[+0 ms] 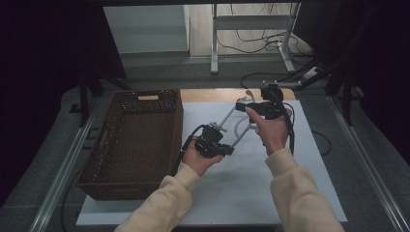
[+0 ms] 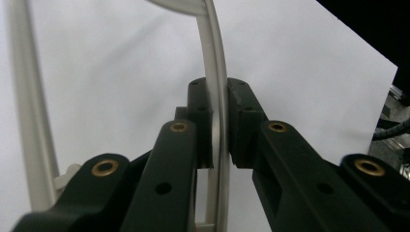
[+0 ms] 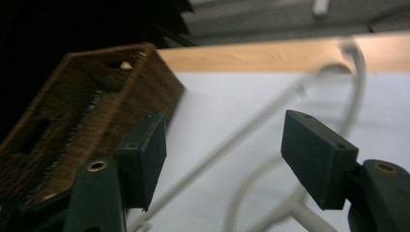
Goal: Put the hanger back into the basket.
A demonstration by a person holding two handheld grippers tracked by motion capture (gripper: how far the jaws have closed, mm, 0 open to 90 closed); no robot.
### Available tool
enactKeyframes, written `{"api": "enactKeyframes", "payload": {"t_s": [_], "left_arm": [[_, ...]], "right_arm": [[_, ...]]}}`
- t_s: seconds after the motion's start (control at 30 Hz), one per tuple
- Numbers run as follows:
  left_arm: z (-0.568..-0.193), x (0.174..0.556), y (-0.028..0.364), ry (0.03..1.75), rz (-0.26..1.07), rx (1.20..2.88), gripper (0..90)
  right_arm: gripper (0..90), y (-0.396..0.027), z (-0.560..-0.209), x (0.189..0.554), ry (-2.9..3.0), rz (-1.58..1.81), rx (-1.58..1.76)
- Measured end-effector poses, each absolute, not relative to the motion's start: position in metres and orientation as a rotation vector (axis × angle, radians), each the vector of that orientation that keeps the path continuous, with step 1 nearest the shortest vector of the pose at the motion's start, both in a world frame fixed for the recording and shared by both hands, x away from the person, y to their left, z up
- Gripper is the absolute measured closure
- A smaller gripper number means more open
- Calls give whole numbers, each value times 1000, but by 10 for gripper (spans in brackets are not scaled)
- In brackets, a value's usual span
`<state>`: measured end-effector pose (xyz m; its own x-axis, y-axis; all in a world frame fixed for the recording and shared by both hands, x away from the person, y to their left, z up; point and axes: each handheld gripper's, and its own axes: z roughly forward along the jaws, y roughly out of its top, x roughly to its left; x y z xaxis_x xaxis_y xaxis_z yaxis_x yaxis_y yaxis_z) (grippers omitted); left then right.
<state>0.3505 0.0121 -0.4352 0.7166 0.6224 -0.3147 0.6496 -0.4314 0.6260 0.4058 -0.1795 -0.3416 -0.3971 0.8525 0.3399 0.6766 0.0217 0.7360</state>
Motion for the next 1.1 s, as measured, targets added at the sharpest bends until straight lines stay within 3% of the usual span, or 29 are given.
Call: {"api": "enactKeyframes", "payload": {"t_s": [0.23,0.47,0.87,1.1], "left_arm": [[-433,352,17,958,-68,2150,815],[-431,351,20,954,-83,2136,815],[-406,342,34,915,-89,2056,816],[-379,331,60,884,-63,2021,815]], "right_arm": [[334,-201,-322,387,2137,1439,1462],[351,-245,-325,364,2095,1505,1405],[356,-313,-378,336,2044,1581,1413],[355,-331,-408,337,2067,1577,1422]]}}
